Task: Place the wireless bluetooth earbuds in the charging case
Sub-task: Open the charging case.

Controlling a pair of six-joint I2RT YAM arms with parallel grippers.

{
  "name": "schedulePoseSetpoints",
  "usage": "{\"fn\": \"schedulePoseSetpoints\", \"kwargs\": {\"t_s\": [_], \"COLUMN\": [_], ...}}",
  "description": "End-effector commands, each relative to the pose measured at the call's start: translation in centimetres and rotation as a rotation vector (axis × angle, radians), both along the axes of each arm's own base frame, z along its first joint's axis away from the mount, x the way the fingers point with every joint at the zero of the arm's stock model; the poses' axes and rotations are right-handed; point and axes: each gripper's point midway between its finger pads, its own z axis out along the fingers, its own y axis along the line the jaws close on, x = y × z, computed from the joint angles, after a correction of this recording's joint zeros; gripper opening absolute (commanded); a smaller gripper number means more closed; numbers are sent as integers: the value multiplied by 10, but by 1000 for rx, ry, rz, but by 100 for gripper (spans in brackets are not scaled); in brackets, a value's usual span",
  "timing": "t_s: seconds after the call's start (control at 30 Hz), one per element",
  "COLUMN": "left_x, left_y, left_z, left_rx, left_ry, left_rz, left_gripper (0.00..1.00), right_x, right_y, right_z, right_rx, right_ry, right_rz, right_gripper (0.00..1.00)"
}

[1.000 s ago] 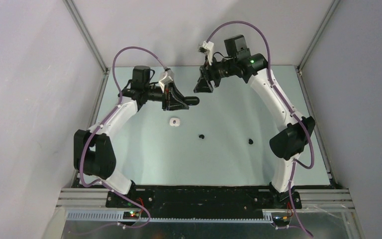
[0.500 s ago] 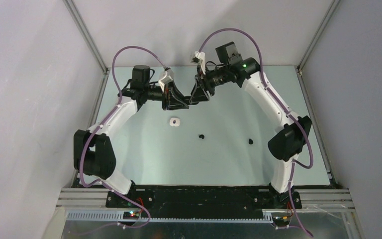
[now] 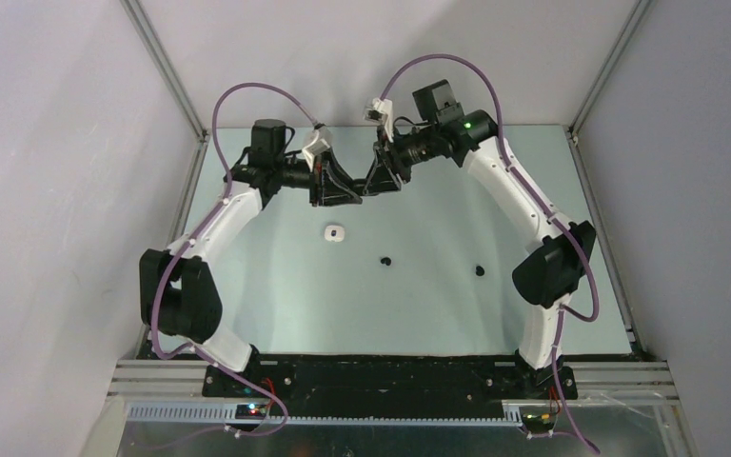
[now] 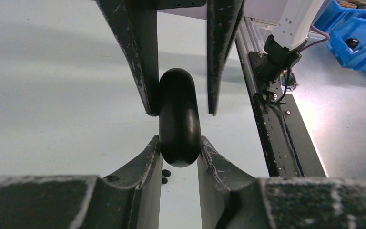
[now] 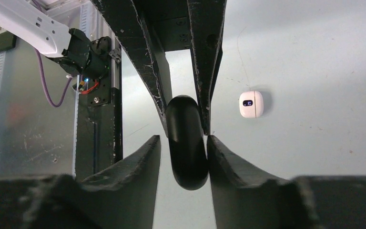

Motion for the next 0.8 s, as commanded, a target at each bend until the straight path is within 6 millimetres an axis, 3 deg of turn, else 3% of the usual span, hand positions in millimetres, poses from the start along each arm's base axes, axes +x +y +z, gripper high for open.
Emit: {"fn": "schedulePoseSetpoints", "kwargs": {"t_s": [0.0, 0.1, 0.2, 0.23, 0.53, 0.57, 0.6, 0.63, 0.67, 0.77], "left_x": [-2, 3, 11, 13, 21, 20, 33, 28, 33, 32], "left_y": [0, 1, 1, 0, -5, -6, -8, -8, -8, -10], "left_z": [24, 21, 20, 21, 37, 37, 58, 54, 69, 78], "left_rx": [-30, -12, 14, 17, -21, -36, -110, -136, -195, -250], "left_ry": [-34, -18, 17, 33, 117, 221, 93, 231, 148, 265], "left_rz": [-21, 13, 69, 81, 95, 120, 143, 163, 170, 186], "left_gripper": [0, 6, 22, 24, 34, 35, 36, 38, 39, 41], "right_x": [-5, -3, -2, 0, 0, 0, 1, 1, 5, 9], "right_y": [3, 3, -1, -4, -10, -10, -11, -11, -12, -20], "right_z": [6, 10, 17, 24, 29, 29, 29, 32, 34, 49], "right_rx": [16, 27, 47, 64, 98, 99, 102, 106, 113, 146], "right_ry": [-23, -24, -16, -15, 18, 21, 20, 25, 20, 33], "right_rz": [28, 25, 6, -9, -32, -33, -37, -43, -53, -88], "right_gripper": [40, 28, 3, 1, 0, 0, 0, 0, 0, 0]}}
